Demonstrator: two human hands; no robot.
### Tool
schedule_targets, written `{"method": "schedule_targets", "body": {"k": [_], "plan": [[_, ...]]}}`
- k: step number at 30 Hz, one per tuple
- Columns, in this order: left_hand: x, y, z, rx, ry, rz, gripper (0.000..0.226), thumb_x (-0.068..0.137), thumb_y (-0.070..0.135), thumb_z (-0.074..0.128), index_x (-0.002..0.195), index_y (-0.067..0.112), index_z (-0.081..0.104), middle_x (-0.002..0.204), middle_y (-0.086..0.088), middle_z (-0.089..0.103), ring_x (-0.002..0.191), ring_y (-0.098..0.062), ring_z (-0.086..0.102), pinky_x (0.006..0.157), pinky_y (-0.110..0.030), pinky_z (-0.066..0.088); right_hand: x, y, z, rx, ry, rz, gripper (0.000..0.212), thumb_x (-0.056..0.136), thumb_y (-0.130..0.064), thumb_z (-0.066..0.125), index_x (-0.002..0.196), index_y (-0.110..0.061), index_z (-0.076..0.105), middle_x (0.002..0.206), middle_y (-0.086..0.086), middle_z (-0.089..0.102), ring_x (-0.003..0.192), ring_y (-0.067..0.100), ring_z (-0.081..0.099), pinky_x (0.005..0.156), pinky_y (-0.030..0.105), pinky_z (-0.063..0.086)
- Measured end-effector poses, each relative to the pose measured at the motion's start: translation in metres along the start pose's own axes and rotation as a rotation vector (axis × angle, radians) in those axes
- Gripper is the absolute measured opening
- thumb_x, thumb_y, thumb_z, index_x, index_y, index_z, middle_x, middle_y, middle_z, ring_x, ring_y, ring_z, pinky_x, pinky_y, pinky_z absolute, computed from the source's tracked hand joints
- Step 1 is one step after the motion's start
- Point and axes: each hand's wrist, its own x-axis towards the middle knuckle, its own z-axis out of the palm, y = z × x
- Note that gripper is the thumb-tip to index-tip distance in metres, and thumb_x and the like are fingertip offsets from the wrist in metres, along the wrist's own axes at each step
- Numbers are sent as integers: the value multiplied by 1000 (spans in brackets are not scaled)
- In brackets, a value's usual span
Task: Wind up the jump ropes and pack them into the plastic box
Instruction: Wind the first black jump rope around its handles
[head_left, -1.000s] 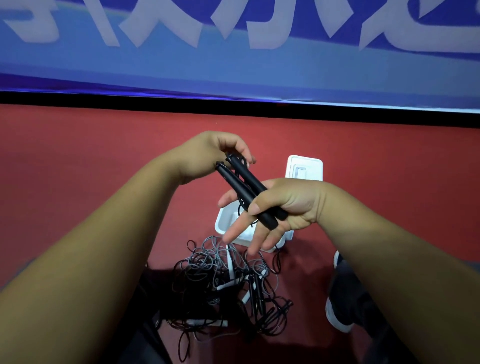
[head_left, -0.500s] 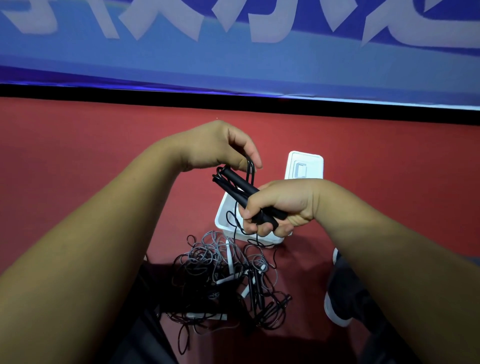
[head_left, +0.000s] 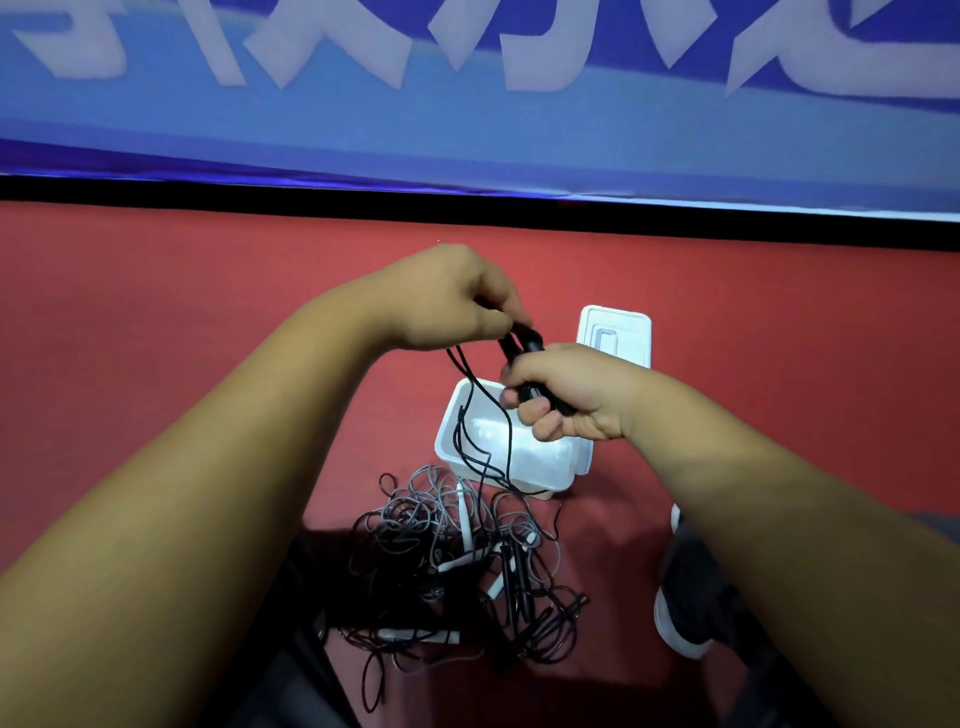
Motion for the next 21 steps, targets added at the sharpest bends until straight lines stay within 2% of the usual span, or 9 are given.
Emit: {"method": "schedule_targets", "body": {"k": [3,6,8,9,11,13,14,17,21], "plan": [[-2,-5,1,-61,14,-42,29,91,17,78,90,46,78,88,14,77,79,-6,69,78,-24,52,3,0,1,79,20,-43,18,98,-6,57,101,-18,44,74,1,51,57,9,29,48,21,19],[0,-8,4,-63,26,-92,19,85,12,85,91,29,78,84,-1,77,66,-10,62,70,-31,54,0,-1,2,152,-34,-76,15,101,-7,58,100,-20,51,72,-1,47,55,7,27,49,19,17],[-1,-8,5,-6,48,-118,16,83,12,86,89,21,74,77,-1,76,60,-7,64,65,-33,54,-5,-3,4,187,-83,-104,12,101,-13,63,104,-20,55,73,-2,46,55,6,27,48,18,16],[-1,-7,6,24,59,-123,16,83,12,86,88,18,72,73,1,75,57,-4,64,60,-29,53,-7,-5,5,205,-96,-113,15,100,-21,68,107,-21,54,74,-2,46,55,6,26,48,18,17],[-3,-5,10,86,83,-106,19,85,13,85,87,14,66,67,3,72,53,0,66,57,-23,51,-8,-7,7,246,-100,-108,38,92,-53,75,108,-24,54,76,-2,46,56,7,21,46,17,16],[-2,-3,15,164,133,-56,23,85,15,83,82,17,60,69,4,70,56,-1,69,61,-30,56,-8,-8,10,321,-72,-87,59,81,-79,70,100,-25,56,75,-1,45,59,8,16,47,18,13],[-1,-3,17,218,174,-20,25,84,17,81,80,19,57,70,6,68,59,-3,70,64,-35,57,-7,-9,10,362,-54,-83,60,82,-82,66,95,-24,55,75,-1,45,60,8,14,48,18,12],[0,-3,23,376,298,101,20,83,26,74,80,24,54,74,9,62,71,-16,63,62,-42,53,-6,-11,7,400,7,-107,41,94,-64,59,89,-24,54,72,-2,44,61,8,13,46,18,11],[-2,2,28,411,408,302,12,85,25,72,79,23,61,76,13,44,71,-15,47,54,-31,34,-3,-11,-1,387,58,-146,22,95,-44,57,86,-23,54,75,-1,44,61,9,15,41,17,13]]}}
